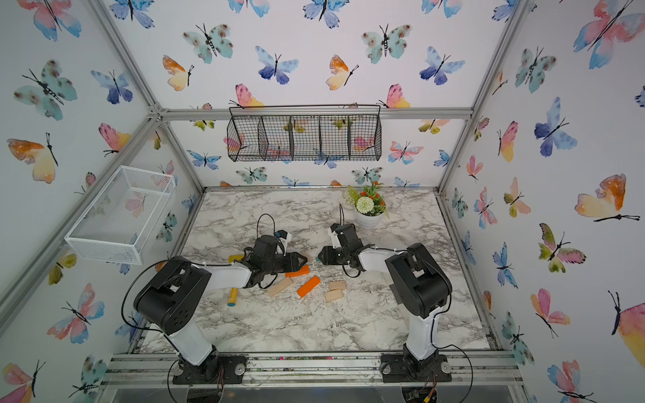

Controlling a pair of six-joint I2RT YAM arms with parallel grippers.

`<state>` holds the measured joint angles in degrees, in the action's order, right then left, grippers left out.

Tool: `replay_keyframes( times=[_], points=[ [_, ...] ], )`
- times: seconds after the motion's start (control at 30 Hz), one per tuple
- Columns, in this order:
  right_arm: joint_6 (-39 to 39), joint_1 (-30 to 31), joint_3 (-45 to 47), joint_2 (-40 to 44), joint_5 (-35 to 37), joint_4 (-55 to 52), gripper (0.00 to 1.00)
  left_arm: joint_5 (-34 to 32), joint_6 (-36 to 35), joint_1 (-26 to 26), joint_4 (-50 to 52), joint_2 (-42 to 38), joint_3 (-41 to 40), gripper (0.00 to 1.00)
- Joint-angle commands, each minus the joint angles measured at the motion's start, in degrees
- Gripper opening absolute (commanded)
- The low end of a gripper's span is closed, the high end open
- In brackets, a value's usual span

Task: Assemble a carrot with building blocks
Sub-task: Adjust the building block at the center of the board, then assemble the building block at the center of the board.

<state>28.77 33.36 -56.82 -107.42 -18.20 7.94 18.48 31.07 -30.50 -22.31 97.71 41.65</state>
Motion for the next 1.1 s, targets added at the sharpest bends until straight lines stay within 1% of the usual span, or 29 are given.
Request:
replay_keyframes(
  times=[0.0,0.1,0.2,0.27,0.33,0.43,0.5,0.6,0.7,0.77,0.93,1.07],
  points=[
    [-0.6,0.1,0.6,1.2,2.0,-1.3,0.50,-2.6,-1.1,-0.4,2.4,-3.7,-0.5,0.54],
    [-1.3,0.1,1.6,4.4,4.9,-3.3,0.53,-3.5,-1.9,-0.4,4.5,-6.2,-1.4,0.55],
    [-1.7,0.4,5.8,10.9,5.4,-2.6,0.52,-5.3,-2.6,-0.3,6.2,-10.1,-5.0,0.55],
    [-1.6,1.8,8.4,14.5,4.9,-2.4,0.52,-7.4,-2.6,-0.4,6.6,-13.0,-8.5,0.53],
    [-1.5,4.7,9.2,15.6,4.2,-2.7,0.53,-8.5,-2.1,-0.3,7.2,-15.1,-11.0,0.51],
    [-1.1,8.9,8.2,13.2,2.2,-1.7,0.52,-9.3,-0.8,-0.3,7.7,-16.5,-12.7,0.48],
    [-0.5,9.9,7.3,10.3,0.3,0.1,0.53,-10.0,-0.3,-0.3,6.9,-17.1,-13.5,0.48],
    [-0.4,11.0,5.1,6.3,0.0,0.6,0.52,-10.1,-0.8,-0.3,7.1,-16.3,-13.1,0.52],
    [-0.2,11.4,4.7,4.3,0.4,2.5,0.51,-8.2,-0.8,-0.3,4.0,-15.2,-13.4,0.52],
    [-0.4,11.4,4.4,3.6,1.6,2.6,0.49,-7.5,-0.5,-0.3,2.3,-14.6,-13.8,0.50],
    [-1.7,11.4,2.1,1.8,3.8,0.5,0.47,-7.6,-0.8,-0.3,2.4,-13.3,-13.4,0.49],
    [-1.9,11.3,0.9,0.0,4.0,0.8,0.47,-7.5,-0.7,-0.3,1.9,-11.8,-13.2,0.46]
  ],
)
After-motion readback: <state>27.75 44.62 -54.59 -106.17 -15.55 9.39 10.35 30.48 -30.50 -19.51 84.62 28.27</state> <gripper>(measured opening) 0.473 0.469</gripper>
